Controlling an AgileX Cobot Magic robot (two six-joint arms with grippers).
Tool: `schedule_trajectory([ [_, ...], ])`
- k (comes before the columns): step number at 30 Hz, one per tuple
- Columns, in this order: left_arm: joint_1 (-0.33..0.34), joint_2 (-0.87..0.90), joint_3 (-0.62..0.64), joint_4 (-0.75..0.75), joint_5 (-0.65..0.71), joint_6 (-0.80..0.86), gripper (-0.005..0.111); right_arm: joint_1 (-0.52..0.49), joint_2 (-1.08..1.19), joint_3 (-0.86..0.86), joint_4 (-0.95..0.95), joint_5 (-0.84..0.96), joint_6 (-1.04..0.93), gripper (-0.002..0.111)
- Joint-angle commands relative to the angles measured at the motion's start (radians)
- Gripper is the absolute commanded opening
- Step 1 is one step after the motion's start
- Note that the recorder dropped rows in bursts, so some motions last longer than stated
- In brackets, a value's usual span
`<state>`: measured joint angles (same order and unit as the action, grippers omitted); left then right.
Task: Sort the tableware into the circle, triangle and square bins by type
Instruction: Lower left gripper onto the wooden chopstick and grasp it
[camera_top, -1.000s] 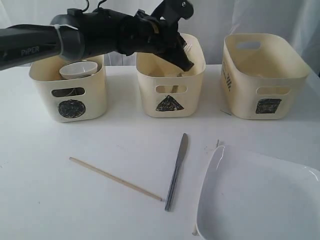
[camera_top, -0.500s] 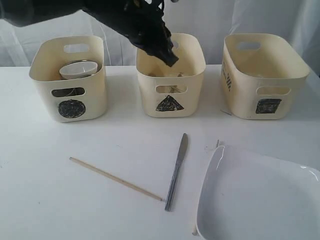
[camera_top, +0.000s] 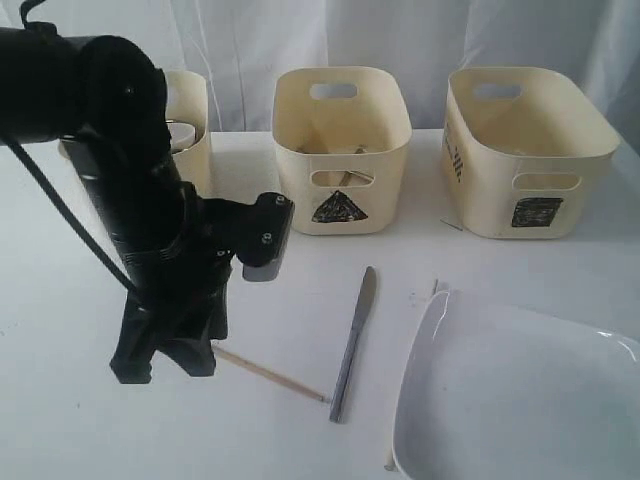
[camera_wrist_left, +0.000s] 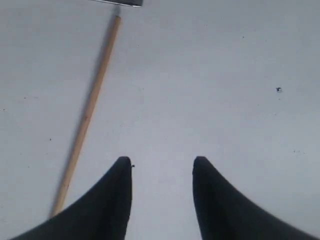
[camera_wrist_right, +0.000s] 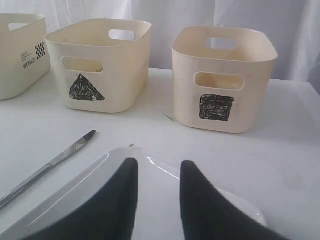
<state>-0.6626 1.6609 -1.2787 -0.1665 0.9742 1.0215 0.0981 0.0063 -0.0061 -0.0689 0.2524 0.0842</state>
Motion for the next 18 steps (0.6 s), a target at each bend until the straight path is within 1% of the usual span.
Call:
schedule_trajectory([
  [1,-0.015,-0.002,0.03,-0.053,-0.047,0.078,0.046,-0.009,-0.006,0.006,-0.006,-0.008,0.0,0.029],
  [3,-0.028,0.005,0.034,-0.072,-0.084,0.13,0.046,-0.009,-0.006,0.006,-0.006,-0.008,0.0,0.029],
  [6,-0.037,0.032,0.034,-0.088,-0.105,0.193,0.046,-0.009,-0.006,0.006,-0.006,-0.008,0.0,0.029],
  [11,-0.037,0.097,0.034,-0.088,-0.112,0.223,0.046,-0.009,-0.006,0.006,-0.006,-0.008,0.0,0.029],
  [18,-0.037,0.171,0.034,-0.088,-0.144,0.323,0.046,-0.009,-0.006,0.006,-0.006,-0.008,0.0,0.029],
])
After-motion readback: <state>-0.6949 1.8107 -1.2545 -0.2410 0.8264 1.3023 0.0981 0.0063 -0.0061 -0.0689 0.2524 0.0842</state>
